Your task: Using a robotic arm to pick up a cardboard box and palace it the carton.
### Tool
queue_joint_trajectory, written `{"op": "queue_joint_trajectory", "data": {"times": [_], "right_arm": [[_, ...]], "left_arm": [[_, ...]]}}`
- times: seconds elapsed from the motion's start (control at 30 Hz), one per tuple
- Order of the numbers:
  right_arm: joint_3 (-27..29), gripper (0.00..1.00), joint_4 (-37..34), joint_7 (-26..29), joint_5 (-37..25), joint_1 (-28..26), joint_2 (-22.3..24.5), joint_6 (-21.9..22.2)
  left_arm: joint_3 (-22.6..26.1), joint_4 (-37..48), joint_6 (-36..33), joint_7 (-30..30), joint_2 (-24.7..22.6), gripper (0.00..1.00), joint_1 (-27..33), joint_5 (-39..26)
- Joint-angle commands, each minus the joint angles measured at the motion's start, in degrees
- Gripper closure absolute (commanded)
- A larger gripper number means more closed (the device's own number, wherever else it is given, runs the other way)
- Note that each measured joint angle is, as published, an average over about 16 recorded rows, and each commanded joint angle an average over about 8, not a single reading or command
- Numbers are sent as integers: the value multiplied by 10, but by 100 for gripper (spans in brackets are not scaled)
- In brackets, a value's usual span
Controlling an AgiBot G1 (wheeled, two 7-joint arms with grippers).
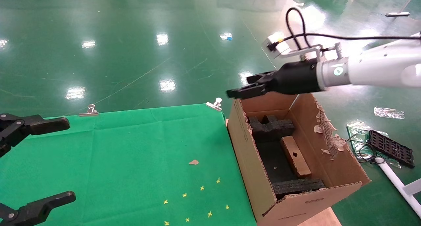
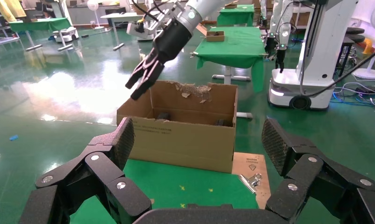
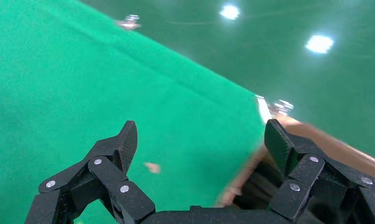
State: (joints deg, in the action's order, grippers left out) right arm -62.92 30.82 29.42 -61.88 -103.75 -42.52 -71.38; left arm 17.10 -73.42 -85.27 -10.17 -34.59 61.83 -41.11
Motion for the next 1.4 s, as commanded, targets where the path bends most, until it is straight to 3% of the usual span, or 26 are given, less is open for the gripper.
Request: {"op": "queue_joint_trajectory", "data": {"times": [0.03,1.13,1.4], "right_arm": [[24,0,22,-10,10,22,4,-7],[430,0,392,-171,183,386,69,-131],[490,0,446,-193,210,442,78,-149]], "left_arm": [[0,0,0,0,0,0,0,0],[1,0,0,1,0,0,0,1],[1,0,1,1,0,0,0,1]]}}
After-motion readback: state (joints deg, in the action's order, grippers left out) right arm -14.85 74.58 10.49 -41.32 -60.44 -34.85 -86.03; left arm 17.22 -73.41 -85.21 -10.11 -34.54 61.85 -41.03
